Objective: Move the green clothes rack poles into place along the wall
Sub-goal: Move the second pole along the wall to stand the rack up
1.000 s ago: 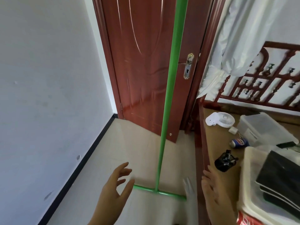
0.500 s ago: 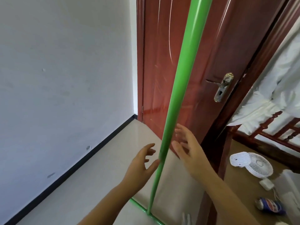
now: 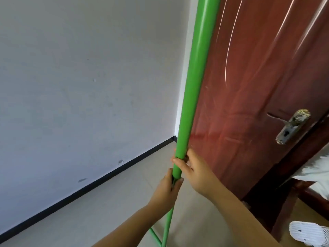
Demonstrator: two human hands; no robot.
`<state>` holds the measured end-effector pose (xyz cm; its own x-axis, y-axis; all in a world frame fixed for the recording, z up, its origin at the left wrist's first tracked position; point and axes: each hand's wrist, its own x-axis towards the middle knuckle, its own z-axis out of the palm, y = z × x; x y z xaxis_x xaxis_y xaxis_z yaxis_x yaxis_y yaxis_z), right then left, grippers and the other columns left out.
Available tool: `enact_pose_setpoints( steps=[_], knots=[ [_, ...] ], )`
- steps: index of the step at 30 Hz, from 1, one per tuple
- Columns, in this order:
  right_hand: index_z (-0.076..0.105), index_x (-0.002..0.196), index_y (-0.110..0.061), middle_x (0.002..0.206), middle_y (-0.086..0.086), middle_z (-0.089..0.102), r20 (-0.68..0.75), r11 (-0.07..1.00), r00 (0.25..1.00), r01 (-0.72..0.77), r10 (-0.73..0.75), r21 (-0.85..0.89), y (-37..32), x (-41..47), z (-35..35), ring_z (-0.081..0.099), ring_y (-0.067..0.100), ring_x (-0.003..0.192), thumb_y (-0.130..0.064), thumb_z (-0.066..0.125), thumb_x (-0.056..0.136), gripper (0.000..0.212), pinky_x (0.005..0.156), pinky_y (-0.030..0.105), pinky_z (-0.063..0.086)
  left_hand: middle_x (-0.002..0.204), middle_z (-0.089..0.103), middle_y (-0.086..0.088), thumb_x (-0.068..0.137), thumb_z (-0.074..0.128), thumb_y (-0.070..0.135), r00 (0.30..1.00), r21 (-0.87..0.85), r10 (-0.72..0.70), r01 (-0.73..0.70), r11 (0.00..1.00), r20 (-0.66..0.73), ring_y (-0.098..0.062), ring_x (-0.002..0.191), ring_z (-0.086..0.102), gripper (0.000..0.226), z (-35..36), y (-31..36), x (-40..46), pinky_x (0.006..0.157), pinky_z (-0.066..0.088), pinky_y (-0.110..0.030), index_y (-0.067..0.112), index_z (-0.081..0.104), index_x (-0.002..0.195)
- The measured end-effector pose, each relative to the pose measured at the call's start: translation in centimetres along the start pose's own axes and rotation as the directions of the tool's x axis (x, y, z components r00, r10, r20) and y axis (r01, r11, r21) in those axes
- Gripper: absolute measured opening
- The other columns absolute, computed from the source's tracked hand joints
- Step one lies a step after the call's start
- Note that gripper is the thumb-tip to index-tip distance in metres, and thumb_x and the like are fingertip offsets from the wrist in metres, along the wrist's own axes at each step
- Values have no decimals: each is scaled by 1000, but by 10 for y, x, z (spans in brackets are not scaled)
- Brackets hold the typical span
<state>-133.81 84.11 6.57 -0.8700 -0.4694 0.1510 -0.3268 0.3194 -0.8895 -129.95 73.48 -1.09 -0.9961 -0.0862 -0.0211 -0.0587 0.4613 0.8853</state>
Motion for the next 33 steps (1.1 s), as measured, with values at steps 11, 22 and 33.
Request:
enact_pose_setpoints(
  steps=[11,22,33],
  knots=[
    [46,97,-24,92,6,66,151,989,982,129,-118,-66,-13,142,29,62,22,85,-38,52,86,19,74,38,54,69,41,-5,92,41,18,963,-62,-130,119,991,-235,-19,64,39,11,-70,-5,92,61,34,-34,8,40,93],
    [46,100,-21,95,8,65,320,976,924,216,-210,17,-7,274,59,62,25,87,-37,53,85,22,79,48,53,83,58,-17,92,40,23,875,-69,-249,242,968,-415,-30,74,56,14,-126,-31,193,74,49,-52,15,41,103],
    [44,91,-23,69,3,59,604,896,673,404,-428,184,16,407,75,58,12,63,-33,55,85,16,57,25,47,95,63,-25,90,38,34,597,-189,-467,469,863,-652,-32,76,60,20,-146,-45,287,80,53,-56,16,41,101]
  ],
)
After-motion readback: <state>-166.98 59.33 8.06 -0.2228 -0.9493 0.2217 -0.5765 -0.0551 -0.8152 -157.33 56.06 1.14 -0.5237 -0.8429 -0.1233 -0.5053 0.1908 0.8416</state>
